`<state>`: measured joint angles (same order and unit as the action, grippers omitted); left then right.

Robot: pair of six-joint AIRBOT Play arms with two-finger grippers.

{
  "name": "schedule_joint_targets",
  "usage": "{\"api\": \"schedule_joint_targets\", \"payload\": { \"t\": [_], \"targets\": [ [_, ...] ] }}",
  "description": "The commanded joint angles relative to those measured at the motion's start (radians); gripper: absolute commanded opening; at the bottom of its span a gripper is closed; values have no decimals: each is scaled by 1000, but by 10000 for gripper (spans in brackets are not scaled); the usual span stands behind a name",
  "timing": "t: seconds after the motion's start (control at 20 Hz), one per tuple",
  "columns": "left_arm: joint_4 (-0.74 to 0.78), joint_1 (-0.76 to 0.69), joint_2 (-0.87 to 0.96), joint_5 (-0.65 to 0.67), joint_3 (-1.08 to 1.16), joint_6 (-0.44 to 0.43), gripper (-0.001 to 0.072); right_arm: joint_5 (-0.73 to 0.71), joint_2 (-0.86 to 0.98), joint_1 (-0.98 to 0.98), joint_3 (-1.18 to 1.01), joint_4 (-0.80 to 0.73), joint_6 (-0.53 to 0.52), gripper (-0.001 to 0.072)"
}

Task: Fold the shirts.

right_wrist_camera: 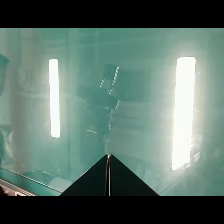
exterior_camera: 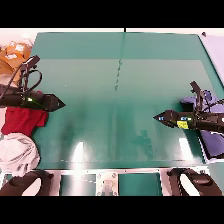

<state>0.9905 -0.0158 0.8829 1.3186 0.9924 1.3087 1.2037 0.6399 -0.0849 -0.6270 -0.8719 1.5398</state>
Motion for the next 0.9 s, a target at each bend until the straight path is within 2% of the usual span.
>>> {"api": "schedule_joint_targets", "payload": {
  "t": [0.0, 0.75, 0.85],
  "targets": [
    [0, 0, -1, -2, 0, 0, 30, 0, -1, 1, 0, 0, 0, 18],
    [0, 0, -1, -2, 0, 0, 30, 0, -1, 1, 0, 0, -1, 18],
    [-3, 0, -1, -5, 0, -1, 31, -93, 0, 1, 2, 1, -11, 18]
  ]
}}
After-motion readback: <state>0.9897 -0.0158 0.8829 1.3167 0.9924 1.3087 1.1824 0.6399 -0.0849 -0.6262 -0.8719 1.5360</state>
